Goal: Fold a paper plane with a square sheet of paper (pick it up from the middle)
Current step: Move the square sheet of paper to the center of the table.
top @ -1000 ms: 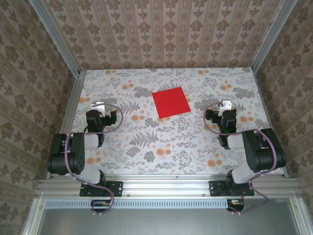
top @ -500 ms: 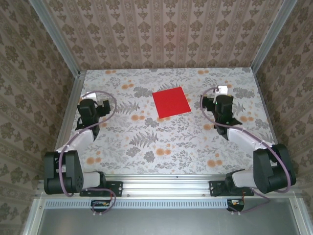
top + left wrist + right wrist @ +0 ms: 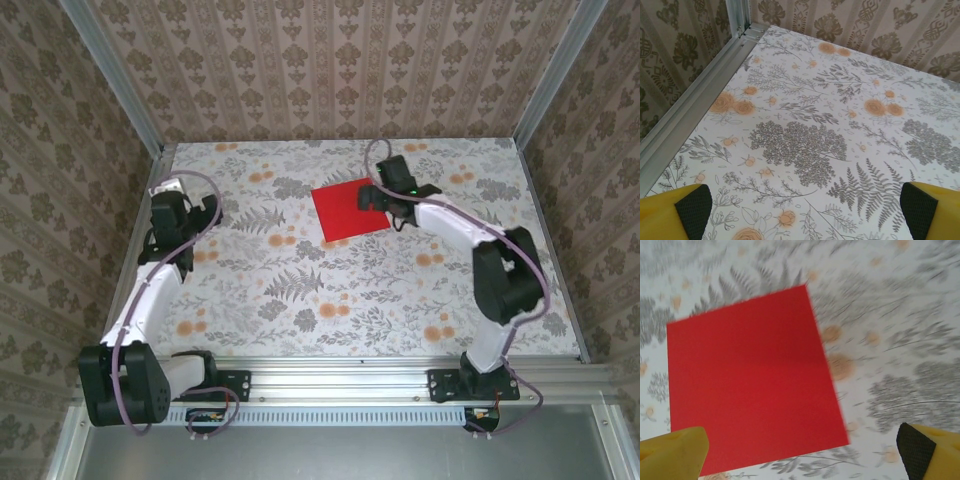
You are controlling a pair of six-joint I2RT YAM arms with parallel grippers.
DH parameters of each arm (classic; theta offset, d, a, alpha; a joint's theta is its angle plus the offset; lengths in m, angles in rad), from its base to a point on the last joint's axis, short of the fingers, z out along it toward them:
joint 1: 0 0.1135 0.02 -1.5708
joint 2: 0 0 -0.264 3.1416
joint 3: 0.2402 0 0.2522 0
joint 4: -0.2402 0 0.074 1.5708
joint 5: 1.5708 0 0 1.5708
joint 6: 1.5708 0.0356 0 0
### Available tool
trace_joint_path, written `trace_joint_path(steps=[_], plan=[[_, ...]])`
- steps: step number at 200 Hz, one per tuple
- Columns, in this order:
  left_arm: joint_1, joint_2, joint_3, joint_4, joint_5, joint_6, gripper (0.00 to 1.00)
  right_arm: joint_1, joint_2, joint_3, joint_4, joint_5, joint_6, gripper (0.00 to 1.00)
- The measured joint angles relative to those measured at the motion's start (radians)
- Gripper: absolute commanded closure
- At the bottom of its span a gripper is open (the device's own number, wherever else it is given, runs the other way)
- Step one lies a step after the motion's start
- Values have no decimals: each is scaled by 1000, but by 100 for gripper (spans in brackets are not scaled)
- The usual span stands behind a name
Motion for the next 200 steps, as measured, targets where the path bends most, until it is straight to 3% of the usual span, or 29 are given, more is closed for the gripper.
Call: trace_joint_path(steps=[44,100,175,200], plan=[[-1,0,8,-59,47,-25,0,81,238,235,-147,1,16,0],[-12,0,8,-63,88,-33,0,120,416,421,-250,-19,23,0],[-12,0,8,-61,83,-59,0,126,455,426,-316,-25,24,0],[-12,0,8,-60,105,-69,0,137,385,307,-283,-22,52,0]])
